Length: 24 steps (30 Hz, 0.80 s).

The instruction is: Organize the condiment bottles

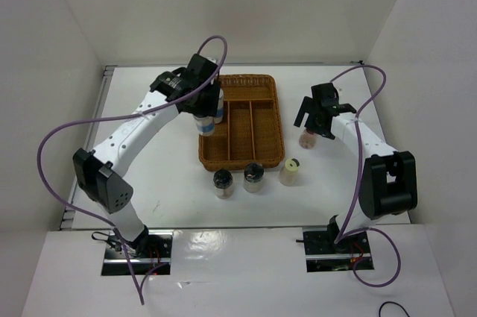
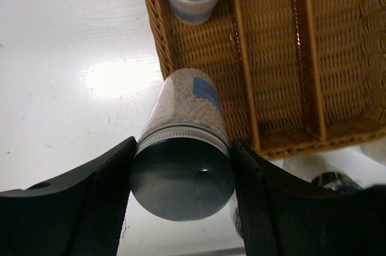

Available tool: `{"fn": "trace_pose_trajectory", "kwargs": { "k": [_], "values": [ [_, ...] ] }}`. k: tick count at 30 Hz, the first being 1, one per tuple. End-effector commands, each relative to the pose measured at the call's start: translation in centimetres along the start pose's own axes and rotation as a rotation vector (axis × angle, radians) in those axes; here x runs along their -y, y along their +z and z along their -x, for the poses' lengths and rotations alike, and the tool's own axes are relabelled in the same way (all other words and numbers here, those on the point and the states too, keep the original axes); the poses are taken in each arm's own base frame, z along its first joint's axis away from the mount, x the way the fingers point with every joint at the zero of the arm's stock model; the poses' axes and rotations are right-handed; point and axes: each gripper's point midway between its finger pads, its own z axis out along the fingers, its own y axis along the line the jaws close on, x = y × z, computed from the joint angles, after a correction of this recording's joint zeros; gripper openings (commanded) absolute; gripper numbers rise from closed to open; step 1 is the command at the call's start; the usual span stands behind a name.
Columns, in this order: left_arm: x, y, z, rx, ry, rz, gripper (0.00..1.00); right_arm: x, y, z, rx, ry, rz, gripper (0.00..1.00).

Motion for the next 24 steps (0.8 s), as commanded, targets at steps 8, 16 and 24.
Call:
{"fn": "trace_pose_trajectory", "kwargs": {
  "k": [8,16,24],
  "values": [
    [1.0,4.8,5.2,0.112,0.027,-0.039,0.52,-0.7,-0.1,2.4,0.053,0.032,0.018,0.98],
    [1.1,7.3,5.2,0.080,0.021,-0.038,0.52,-1.4,1.0,2.7,0.035,0.029,0.019,0.98],
    [1.8,8.9,4.4,0.046,0.037,-0.060,0.52,-1.3,1.2,2.5,0.027,0.018,0.014,0.96]
  ]
}}
